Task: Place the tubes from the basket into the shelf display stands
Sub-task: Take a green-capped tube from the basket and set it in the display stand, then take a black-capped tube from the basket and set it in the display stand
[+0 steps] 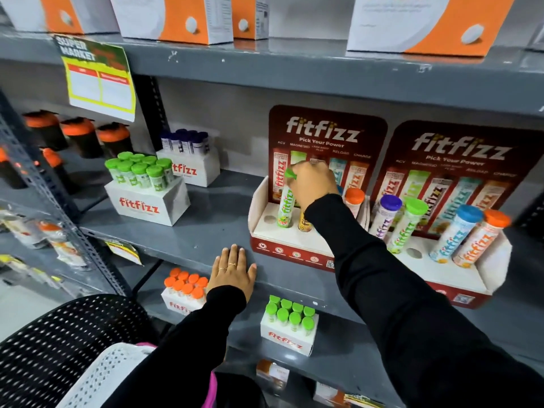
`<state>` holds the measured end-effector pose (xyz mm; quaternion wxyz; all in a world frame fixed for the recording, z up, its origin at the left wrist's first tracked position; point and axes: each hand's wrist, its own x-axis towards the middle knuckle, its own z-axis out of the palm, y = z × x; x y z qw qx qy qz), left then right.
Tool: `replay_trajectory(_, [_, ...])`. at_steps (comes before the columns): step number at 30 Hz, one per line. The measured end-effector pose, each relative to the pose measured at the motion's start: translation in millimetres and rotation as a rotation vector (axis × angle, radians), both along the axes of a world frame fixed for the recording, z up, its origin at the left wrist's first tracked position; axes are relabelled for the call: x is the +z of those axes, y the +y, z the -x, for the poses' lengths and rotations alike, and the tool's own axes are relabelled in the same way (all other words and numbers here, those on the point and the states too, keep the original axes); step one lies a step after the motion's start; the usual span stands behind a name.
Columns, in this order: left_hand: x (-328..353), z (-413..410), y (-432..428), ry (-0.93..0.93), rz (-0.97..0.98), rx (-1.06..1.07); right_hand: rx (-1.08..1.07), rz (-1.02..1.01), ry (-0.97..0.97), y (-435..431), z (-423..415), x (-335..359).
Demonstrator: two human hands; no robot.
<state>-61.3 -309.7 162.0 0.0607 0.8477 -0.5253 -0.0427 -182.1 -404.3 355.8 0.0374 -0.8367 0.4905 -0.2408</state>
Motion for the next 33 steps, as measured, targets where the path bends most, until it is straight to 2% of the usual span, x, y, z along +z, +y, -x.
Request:
replay_trajectory(20, [-2, -1, 0, 0.0, -0.019, -0.011, 0.041, 0.1, 0.428, -10, -7, -1])
replay_trajectory(26, [-3, -3, 1, -0.033, 0.018, -0.025, 0.013, 0.196, 0.354, 0, -10, -8])
replay_trajectory(28, [-2, -4, 7, -0.012, 0.112, -0.06, 0.092, 0.26, 0.319, 9, -20, -23])
replay_trajectory(31, [-15, -8, 37, -0.009, 0.224, -0.088, 0.238, 0.337, 0.15, 38, -39, -54])
replay_trajectory(33, [-43, -13, 69, 0.051, 0.222, -0.061, 0.345, 0.369, 0.122, 63, -55, -84])
